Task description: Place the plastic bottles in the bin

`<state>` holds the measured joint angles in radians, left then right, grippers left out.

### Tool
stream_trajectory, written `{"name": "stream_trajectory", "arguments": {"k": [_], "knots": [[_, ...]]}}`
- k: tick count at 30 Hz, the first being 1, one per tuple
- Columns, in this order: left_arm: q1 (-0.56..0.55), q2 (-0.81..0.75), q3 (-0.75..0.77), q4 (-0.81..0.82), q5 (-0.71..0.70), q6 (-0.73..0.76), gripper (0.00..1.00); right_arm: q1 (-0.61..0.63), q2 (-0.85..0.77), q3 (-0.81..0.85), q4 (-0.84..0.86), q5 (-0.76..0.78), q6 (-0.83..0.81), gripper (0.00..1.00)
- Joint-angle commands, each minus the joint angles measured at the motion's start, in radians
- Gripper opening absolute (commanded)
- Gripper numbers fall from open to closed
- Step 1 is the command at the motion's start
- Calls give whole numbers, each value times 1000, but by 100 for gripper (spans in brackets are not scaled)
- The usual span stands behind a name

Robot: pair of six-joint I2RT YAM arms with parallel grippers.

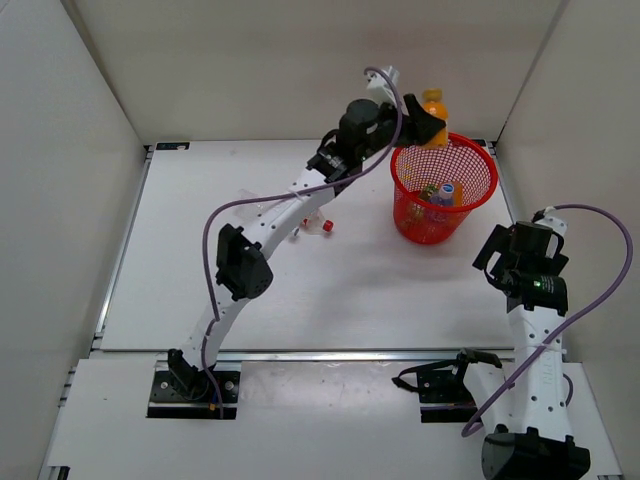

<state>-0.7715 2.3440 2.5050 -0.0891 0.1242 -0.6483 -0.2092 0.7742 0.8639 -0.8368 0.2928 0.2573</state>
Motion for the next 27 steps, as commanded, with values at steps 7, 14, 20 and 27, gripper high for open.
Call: {"name": "stream_trajectory", "arguments": {"k": [7, 14, 20, 27], "knots": [[-81, -34, 0, -55, 23, 16, 99, 34, -42, 72, -36, 48, -41, 100], [-94, -359, -365, -192, -98, 180, 98, 128, -23, 176, -25, -141, -159, 99], [27, -868, -1079, -176, -225, 118, 98, 474, 95, 320, -56, -51, -107, 99], [210, -1293, -1489, -494, -345, 16, 99, 871, 423, 493, 62, -20, -179, 100]]}}
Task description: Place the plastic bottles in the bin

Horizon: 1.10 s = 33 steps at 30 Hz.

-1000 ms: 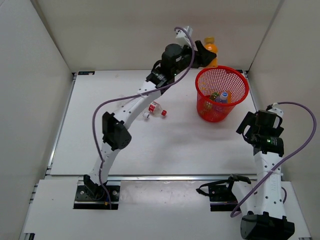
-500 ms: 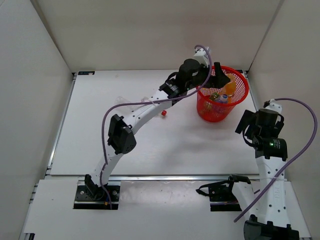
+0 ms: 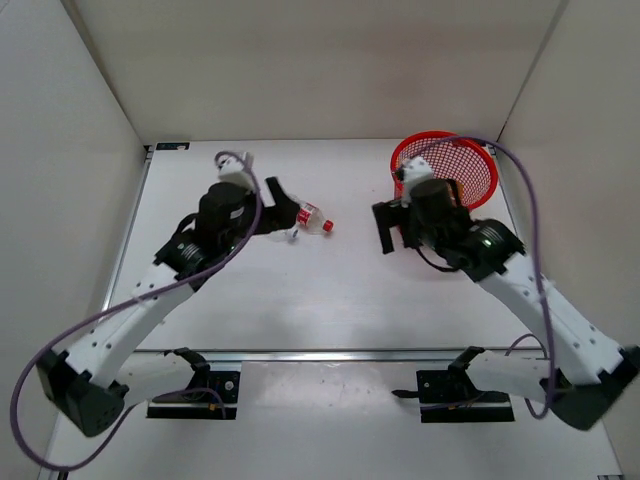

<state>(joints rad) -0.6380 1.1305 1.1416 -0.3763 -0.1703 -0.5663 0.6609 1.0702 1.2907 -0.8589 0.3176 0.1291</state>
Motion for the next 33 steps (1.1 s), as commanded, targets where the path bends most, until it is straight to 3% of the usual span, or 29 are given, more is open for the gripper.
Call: {"name": "stream_trajectory", "arguments": {"k": [1, 3, 6, 11, 14, 18, 22, 31, 33], "knots": [[127, -150, -164, -225, -41, -78, 99, -16, 154, 88, 134, -92, -55, 99], [194, -253, -267, -268, -12, -112, 99, -11, 250, 110, 219, -198, -123, 99], [265, -359, -281, -375, -37, -133, 99, 11, 420, 223, 279, -236, -184, 100], [262, -361, -272, -478, -95, -156, 99, -35, 753, 583, 212, -356, -209, 95], [290, -310, -275, -506, -95, -139, 99, -52, 913, 671, 240, -377, -232, 94], [307, -278, -272, -486, -61, -130, 99, -66, 993, 690, 339, -416, -244, 90], [316, -279, -289, -461, -29, -132, 99, -60, 1105, 752, 319, -422, -258, 87], [337, -255, -304, -467, 3, -112, 99, -52, 1243, 788, 360, -472, -249, 87], [333, -258, -302, -470, 8, -124, 99, -50, 1257, 763, 386, -482, -240, 92]]}}
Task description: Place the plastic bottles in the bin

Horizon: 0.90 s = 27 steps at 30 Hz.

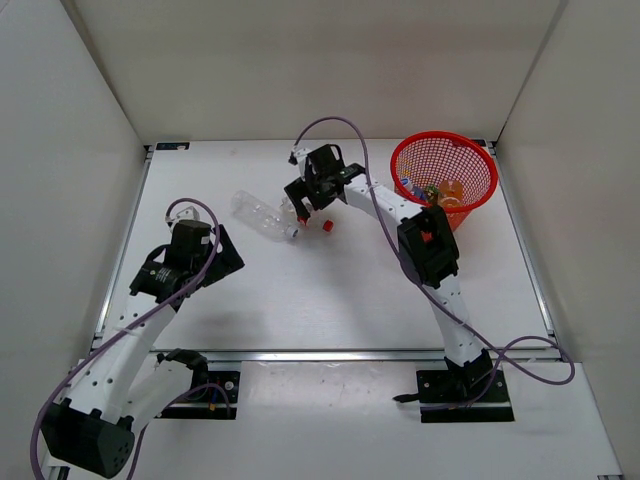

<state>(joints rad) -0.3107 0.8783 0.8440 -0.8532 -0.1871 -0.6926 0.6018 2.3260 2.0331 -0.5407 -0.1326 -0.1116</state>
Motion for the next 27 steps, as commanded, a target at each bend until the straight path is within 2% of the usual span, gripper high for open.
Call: {"name": "stream_trajectory", "arguments": {"k": [1, 3, 6, 7, 8, 12, 15, 16, 18, 23, 27], "knots": [[5, -10, -3, 12, 21, 1, 99, 9, 4, 18, 73, -22, 13, 91], [7, -24, -16, 11, 26, 1, 99, 9, 33, 13, 80, -33, 35, 93], [13, -30, -20, 0, 20, -4, 99, 6, 53, 18, 88, -27, 46, 88], [13, -30, -20, -3, 17, 4, 99, 7, 58, 16, 84, -22, 46, 84], [15, -33, -20, -1, 17, -1, 99, 6, 67, 15, 93, -22, 47, 73], [15, -44, -51, 25, 40, -15, 99, -3, 67, 16, 102, -42, 76, 53], [15, -48, -57, 34, 47, -19, 99, -16, 59, 76, 47, -39, 67, 41], [15, -48, -60, 33, 51, -19, 99, -20, 52, 103, 27, -32, 61, 40], [13, -50, -56, 37, 45, -22, 99, -19, 18, 157, -14, -15, 60, 28], [16, -45, -69, 59, 43, -24, 99, -62, -126, 263, -117, 16, 73, 26], [13, -19, -72, 114, 51, -21, 99, -112, -322, 147, -96, 129, 93, 26]]}}
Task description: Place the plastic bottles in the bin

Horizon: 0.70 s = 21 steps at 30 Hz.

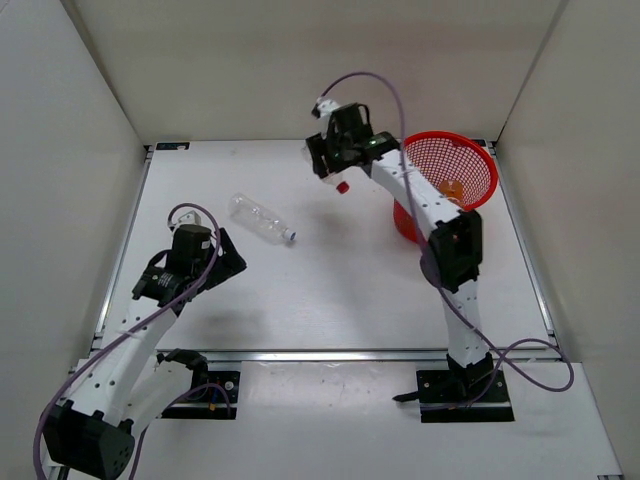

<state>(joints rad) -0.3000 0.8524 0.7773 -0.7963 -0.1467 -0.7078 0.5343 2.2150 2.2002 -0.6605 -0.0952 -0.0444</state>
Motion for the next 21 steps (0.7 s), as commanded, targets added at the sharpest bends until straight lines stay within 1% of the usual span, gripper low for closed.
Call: {"name": "stream_trajectory", "arguments": {"k": [1, 4, 6, 7, 10, 11, 13, 15, 16, 17, 18, 21], "knots": [[7, 22, -6, 65, 19, -7, 99, -57, -266, -48, 30, 136, 28, 26], [5, 57, 7, 97, 10, -12, 99, -128, -395, -178, 67, 190, 26, 27], [6, 102, 26, 114, -2, -2, 99, -207, -489, -290, 111, 219, 38, 27], [-1, 132, 34, 129, -10, -2, 99, -229, -508, -315, 116, 224, 40, 26], [-1, 210, 71, 170, -22, -21, 99, -353, -584, -471, 168, 167, 77, 29], [7, 244, 79, 193, -27, -31, 99, -367, -595, -490, 167, 126, 61, 31], [7, 293, 99, 235, -27, -47, 99, -402, -597, -510, 164, 117, 61, 45], [10, 358, 135, 293, -24, -56, 98, -410, -584, -504, 156, 146, 54, 61], [6, 373, 148, 296, -22, -64, 98, -415, -578, -499, 145, 159, 49, 83], [10, 404, 167, 316, -30, -74, 99, -421, -578, -488, 141, 158, 20, 99], [-2, 434, 181, 336, -36, -87, 98, -430, -583, -485, 128, 169, 27, 99], [10, 519, 229, 374, -39, -96, 99, -450, -623, -473, 116, 179, 41, 99]]}}
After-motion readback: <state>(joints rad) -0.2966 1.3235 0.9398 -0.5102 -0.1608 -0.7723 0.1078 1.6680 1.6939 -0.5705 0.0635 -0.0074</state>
